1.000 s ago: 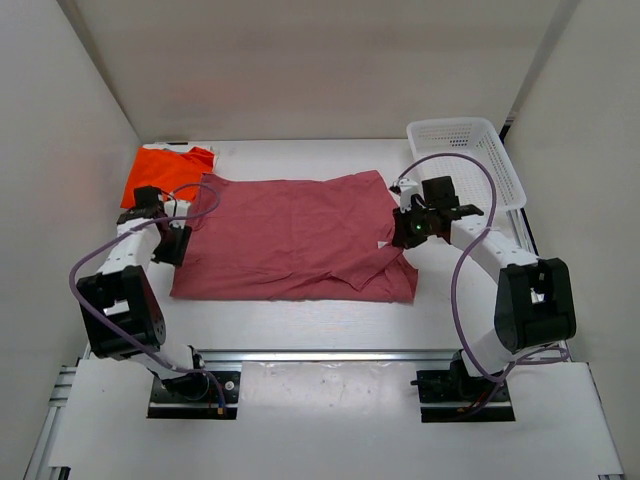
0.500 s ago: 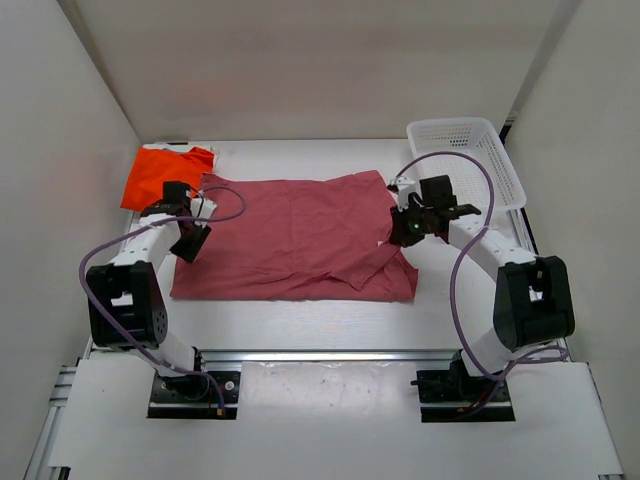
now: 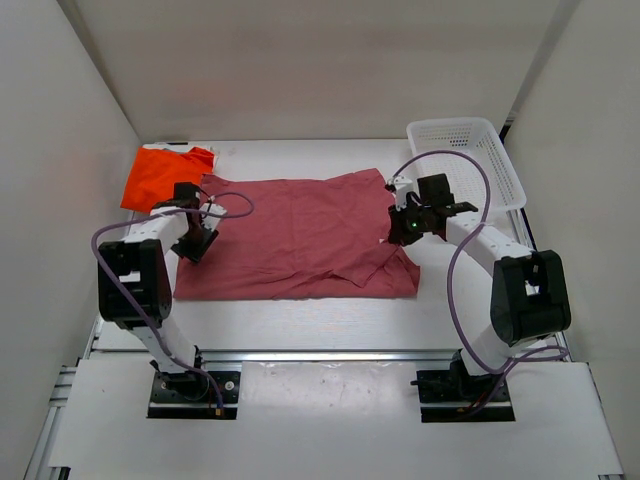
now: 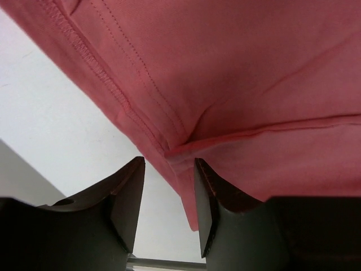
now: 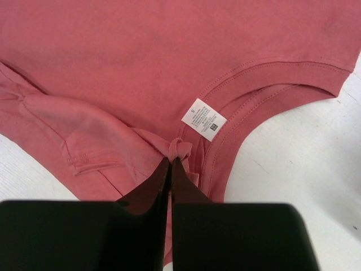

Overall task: Fold and stack the t-shirts
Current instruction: Fold the flattened tshirt in 1/3 of the way

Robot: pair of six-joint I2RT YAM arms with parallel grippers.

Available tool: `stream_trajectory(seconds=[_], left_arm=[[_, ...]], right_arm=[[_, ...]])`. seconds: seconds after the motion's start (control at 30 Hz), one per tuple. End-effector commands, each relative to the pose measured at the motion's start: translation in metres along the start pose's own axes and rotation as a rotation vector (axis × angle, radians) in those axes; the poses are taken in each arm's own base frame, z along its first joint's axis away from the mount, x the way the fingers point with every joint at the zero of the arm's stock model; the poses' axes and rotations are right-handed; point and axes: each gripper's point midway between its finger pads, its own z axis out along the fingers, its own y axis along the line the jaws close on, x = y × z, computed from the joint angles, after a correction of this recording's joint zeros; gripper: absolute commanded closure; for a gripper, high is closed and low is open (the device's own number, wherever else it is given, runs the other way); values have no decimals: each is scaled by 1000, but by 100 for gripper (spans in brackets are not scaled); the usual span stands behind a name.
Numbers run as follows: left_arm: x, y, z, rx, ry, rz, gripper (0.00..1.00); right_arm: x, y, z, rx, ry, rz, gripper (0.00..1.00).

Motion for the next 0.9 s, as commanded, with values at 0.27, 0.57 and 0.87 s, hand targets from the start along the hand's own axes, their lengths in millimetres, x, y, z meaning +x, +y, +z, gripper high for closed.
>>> stream_trajectory(seconds=[0.27,0.57,0.87], left_arm=[[-6,-16,9,90,5,-12,65],[-3,0,-1,31,-3,-55,100],[-17,57,-65,-114,-229,-250,100]], right_arm=[[-19,-1,-3,9,-48,-57,100],[-25,-8,-7,24,-59,-30,100],[-51,-30,-21,100,-131,-54,100]])
